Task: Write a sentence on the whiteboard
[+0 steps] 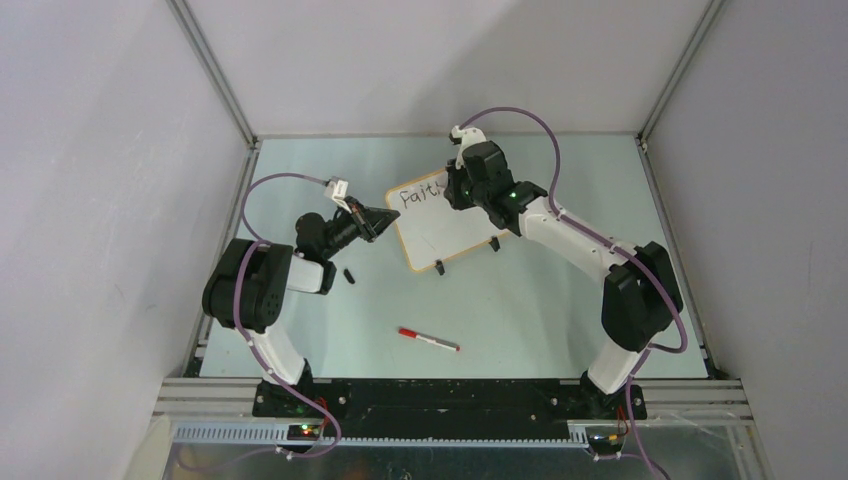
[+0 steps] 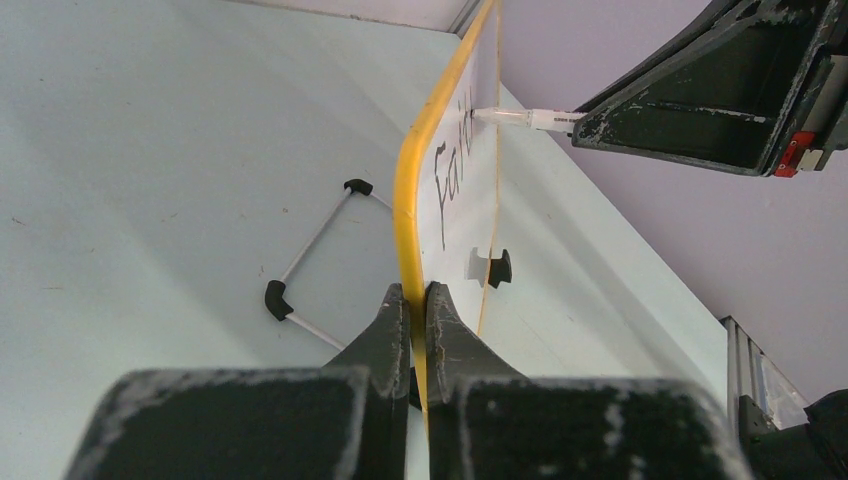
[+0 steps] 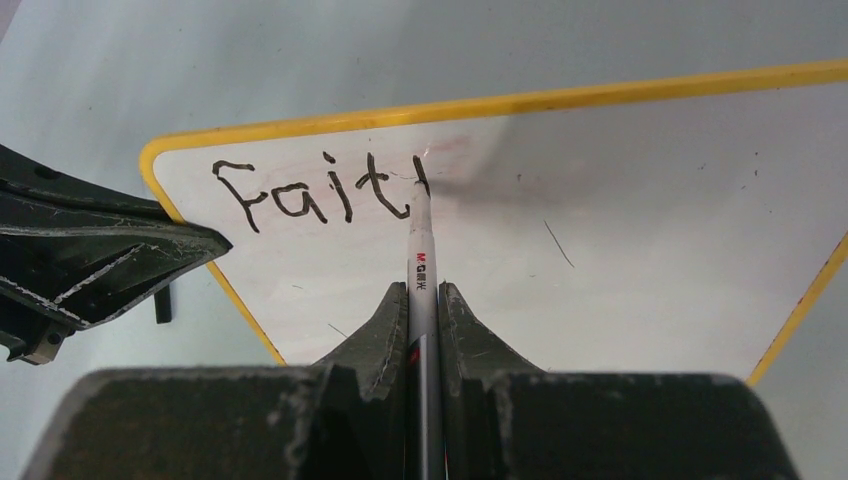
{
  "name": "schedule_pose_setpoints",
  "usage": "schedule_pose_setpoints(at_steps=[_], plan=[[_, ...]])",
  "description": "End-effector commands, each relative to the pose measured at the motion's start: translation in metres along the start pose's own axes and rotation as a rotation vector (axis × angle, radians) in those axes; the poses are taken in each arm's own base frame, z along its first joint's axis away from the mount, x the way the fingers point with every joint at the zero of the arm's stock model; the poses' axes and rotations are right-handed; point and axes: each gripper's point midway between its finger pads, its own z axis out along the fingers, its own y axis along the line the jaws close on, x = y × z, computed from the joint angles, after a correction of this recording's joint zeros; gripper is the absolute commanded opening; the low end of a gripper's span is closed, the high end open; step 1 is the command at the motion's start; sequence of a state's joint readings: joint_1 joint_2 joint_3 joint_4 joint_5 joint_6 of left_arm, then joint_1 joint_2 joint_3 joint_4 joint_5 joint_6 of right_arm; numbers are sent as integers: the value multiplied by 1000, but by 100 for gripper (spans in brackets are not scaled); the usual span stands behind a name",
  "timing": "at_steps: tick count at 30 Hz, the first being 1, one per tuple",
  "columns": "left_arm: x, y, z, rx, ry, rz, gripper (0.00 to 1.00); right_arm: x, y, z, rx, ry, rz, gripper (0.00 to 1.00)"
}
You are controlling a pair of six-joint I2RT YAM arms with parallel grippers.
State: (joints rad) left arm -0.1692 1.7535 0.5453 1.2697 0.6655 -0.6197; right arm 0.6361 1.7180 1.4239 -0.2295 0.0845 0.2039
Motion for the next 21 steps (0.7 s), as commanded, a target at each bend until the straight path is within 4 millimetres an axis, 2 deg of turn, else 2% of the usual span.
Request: schedule_pose_setpoints(at_steps=[1,10,21], plan=[[-2,-3,2,13,3,98,0,-21,-2,2,6,-49,-11,0],[-2,-3,1,12,2,99,0,-22,-14,1,40,-47,12,0],[-2,-3,2,11,3,97,0,-11,-14,3,38,-10,13,0]])
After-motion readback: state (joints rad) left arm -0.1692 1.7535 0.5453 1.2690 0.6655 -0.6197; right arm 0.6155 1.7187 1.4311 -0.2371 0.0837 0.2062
